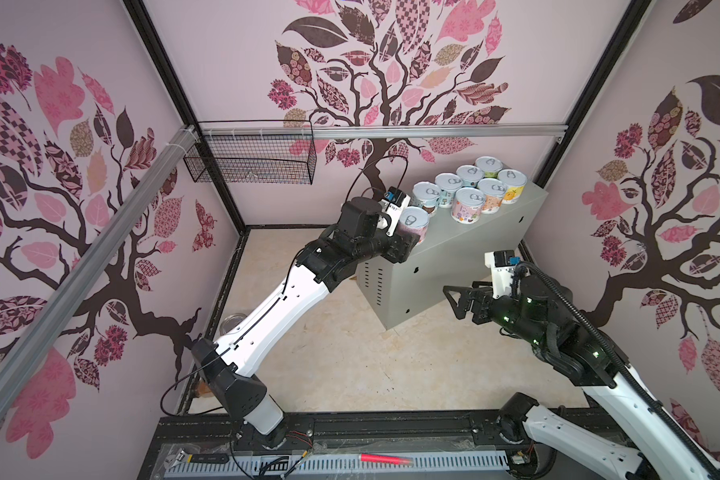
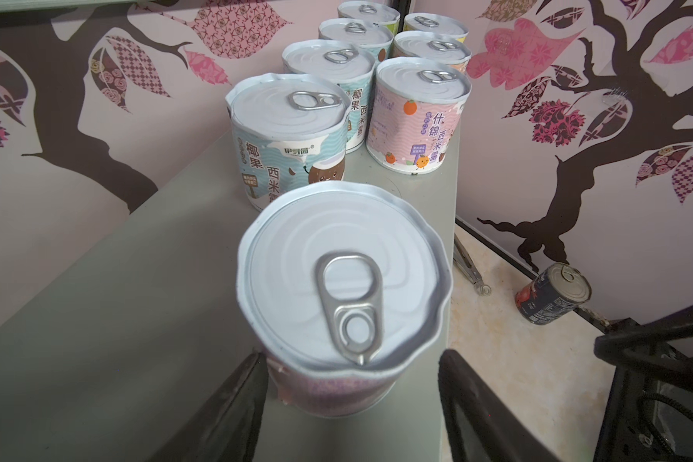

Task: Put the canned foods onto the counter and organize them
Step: 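Lower the pink-label can onto the cabinet top while the right gripper rises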

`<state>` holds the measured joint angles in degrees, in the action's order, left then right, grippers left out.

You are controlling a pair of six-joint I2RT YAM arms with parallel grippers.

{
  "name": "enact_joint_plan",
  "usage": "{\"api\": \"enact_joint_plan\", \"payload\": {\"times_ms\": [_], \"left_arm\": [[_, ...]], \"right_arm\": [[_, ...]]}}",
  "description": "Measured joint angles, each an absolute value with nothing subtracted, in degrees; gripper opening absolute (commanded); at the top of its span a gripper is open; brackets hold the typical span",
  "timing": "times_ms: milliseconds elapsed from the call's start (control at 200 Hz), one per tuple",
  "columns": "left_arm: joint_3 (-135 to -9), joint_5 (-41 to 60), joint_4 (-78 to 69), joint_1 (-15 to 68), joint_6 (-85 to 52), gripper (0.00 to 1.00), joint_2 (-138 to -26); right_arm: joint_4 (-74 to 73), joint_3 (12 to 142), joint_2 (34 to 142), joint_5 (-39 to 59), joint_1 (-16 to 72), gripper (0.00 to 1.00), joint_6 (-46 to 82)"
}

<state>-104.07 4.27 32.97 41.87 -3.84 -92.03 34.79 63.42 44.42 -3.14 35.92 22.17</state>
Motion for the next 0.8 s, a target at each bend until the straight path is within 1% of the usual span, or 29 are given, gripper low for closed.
{"api": "enact_joint_plan", "payload": {"times_ms": [235, 555, 675, 800], "left_arm": [[-104.1, 6.9, 31.3, 41.9, -3.7, 0.65, -94.7], [-107.0, 9.5, 29.5, 41.9, -4.9, 0.64, -98.5], [-108.2, 9.9, 29.0, 41.9, -5.6, 0.61, -99.8], [-110.0, 10.5, 28.6, 41.9, -6.1, 0.61, -101.7]], "right_arm": [[35.0, 63.7, 44.8, -3.9, 35.9, 1.00, 21.4], [35.9, 63.7, 44.8, -5.9, 35.9, 1.00, 20.4], [36.4, 63.7, 44.5, -6.3, 35.9, 1.00, 20.3], [37.2, 63.7, 44.3, -6.5, 35.9, 1.00, 20.1]]}}
